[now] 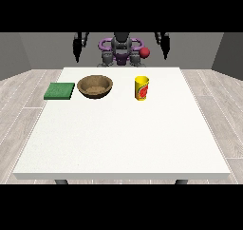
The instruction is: Pick the cup and pour the ball into the bowl, then pick the bowl and place it on the pad
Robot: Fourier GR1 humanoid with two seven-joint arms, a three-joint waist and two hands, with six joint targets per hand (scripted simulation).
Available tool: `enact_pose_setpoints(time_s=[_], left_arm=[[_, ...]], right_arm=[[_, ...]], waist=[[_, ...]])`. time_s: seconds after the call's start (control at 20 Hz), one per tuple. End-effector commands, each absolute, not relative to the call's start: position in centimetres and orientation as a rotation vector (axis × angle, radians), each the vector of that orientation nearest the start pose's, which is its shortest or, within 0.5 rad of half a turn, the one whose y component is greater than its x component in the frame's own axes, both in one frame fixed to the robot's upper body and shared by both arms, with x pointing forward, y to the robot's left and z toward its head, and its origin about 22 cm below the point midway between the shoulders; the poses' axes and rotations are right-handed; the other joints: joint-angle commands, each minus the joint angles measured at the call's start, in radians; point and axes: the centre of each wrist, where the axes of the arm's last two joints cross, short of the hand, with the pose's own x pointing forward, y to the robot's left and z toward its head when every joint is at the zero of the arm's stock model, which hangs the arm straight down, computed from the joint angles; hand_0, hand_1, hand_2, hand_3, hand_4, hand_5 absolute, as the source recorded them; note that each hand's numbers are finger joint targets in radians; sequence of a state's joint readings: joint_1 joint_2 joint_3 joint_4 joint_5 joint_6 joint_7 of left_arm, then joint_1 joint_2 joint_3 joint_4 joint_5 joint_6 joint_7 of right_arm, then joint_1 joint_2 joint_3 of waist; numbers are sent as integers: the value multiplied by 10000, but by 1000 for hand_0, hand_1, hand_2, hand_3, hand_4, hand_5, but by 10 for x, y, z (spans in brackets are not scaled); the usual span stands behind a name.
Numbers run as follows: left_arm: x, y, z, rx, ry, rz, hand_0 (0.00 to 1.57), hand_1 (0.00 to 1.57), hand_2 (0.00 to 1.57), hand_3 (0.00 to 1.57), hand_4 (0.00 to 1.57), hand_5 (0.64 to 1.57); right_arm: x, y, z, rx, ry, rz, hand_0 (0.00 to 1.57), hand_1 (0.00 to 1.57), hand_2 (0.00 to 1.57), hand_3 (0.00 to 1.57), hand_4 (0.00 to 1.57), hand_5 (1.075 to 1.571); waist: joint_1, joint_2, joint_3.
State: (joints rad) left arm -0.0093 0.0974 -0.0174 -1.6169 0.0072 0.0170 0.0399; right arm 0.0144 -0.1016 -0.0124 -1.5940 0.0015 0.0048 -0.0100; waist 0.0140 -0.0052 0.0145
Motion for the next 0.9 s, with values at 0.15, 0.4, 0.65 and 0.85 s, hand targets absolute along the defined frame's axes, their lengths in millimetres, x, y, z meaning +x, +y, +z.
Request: enact_pose_setpoints(time_s=[0.15,0.4,0.65,0.85], left_arm=[[245,250,44,773,-16057,-963,0,0,0,0,0,1470],[232,202,15,583,-17544,616,0,0,0,0,0,1471],[241,191,6,594,-18345,674,0,0,0,0,0,1476],[265,194,18,249,-19457,325,0,0,0,0,0,1464]], right_arm=[[241,-262,37,-1087,-16255,998,0,0,0,0,120,1563],[206,-321,-16,110,-16824,-691,0,0,0,0,80,1566],[208,-297,-44,746,-17545,-457,0,0,0,0,80,1562],[236,-319,-45,445,-18316,-539,0,0,0,0,0,1559]], waist=[[-58,-2323,-133],[-457,-660,-124],[-503,170,-143],[-107,1032,-141]])
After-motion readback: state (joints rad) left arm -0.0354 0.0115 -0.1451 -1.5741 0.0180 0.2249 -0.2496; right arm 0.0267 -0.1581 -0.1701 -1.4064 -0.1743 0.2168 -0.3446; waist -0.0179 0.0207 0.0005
